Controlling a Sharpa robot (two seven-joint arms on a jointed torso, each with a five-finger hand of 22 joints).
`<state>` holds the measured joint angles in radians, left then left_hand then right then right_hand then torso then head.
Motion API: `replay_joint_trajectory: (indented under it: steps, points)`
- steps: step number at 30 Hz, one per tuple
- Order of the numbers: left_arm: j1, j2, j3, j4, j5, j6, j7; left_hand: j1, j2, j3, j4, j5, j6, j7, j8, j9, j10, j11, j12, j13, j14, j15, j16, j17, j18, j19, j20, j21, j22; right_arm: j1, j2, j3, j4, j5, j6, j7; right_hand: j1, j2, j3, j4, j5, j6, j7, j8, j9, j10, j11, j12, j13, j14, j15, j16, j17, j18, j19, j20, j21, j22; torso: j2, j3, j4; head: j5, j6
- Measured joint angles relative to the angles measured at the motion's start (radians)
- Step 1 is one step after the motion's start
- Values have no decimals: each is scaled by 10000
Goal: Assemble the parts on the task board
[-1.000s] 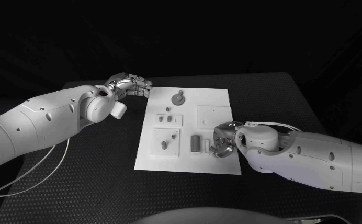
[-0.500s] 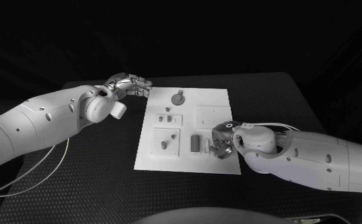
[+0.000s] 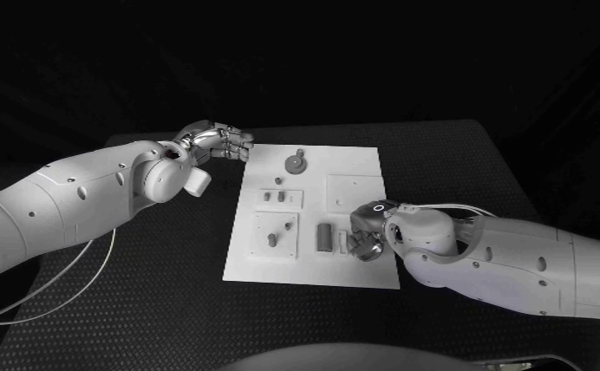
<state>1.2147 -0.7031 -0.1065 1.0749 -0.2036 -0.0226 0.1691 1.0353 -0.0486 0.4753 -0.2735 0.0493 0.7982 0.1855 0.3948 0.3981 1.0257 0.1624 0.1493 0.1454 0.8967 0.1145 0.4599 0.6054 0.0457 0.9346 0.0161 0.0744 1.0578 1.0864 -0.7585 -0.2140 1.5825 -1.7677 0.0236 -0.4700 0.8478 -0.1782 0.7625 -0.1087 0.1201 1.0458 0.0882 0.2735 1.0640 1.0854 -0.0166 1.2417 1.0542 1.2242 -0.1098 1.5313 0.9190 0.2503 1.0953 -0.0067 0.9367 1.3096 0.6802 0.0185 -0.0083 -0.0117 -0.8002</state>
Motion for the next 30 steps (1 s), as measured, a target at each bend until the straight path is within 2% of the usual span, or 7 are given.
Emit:
replay_joint_trajectory:
  steps: [3,6,8,10,13,20,30]
  points:
    - [0,5,0,-1,0,5,-5,0,0,0,0,0,0,0,0,0,0,0,0,-11,0,0,0,9,-1,0,0,0,0,3,24,5,-37,39,-23,26,-119,89,61,-81,0,1,0,0,28,13,-13,0,0,0,0,0,-17,1,-12,8,0,0,0,0,0,7,-2]
    - [0,5,0,-2,0,8,-9,-40,40,29,29,0,0,0,0,-11,0,0,0,-11,0,0,0,10,0,0,0,0,0,14,24,20,-88,205,-17,112,-356,749,-35,-607,-4,1,0,0,28,12,-13,0,0,-47,-2,0,-98,2,-136,11,1,0,0,0,0,10,-5]
    - [0,5,0,-3,0,8,-10,-40,41,29,29,0,0,0,0,-11,0,0,0,-11,0,0,0,9,-1,0,0,0,-1,28,13,34,-125,413,-14,177,-535,1288,-10,-973,-42,0,-1,0,28,-26,26,-1,1,-140,11,0,-169,2,-203,48,1,0,0,-2,0,14,-6]
    - [0,4,0,-3,0,9,-13,-40,40,29,29,0,0,0,0,-11,0,0,0,-11,0,0,0,15,-1,0,0,0,-1,38,8,40,-152,555,-13,226,-750,1559,35,-1282,-80,0,-1,0,29,-46,46,-2,1,-165,15,0,-179,2,-204,48,1,0,0,-2,0,16,-6]
    - [0,1,0,-3,0,11,-18,-40,40,29,29,0,0,0,0,-11,0,0,0,-19,0,0,0,19,-2,0,0,0,-1,49,-2,53,-199,778,-16,301,-994,1804,133,-1636,-87,-24,-23,0,29,-62,61,-3,1,-188,38,0,-210,4,-239,82,1,0,0,-2,3,25,-6]
    - [0,-5,-2,6,0,11,-30,-40,40,29,29,0,0,0,0,-11,0,0,0,-19,0,0,0,19,-3,0,0,0,-2,55,-97,62,-228,1357,-211,386,-1051,1861,242,-1772,-48,-45,-34,-3,24,-64,62,-1,2,-203,53,0,-159,47,-241,85,0,0,1,-2,2,42,5]
    - [0,-16,-5,11,0,13,-47,-40,40,28,29,0,0,0,0,-10,0,0,0,-27,0,0,0,28,-3,0,0,0,6,0,-459,-11,-146,3065,-1331,453,-1051,1863,268,-1800,-48,-107,10,-238,-90,-82,79,0,2,-178,25,0,-98,57,-242,87,-1,0,2,-2,-5,65,14]
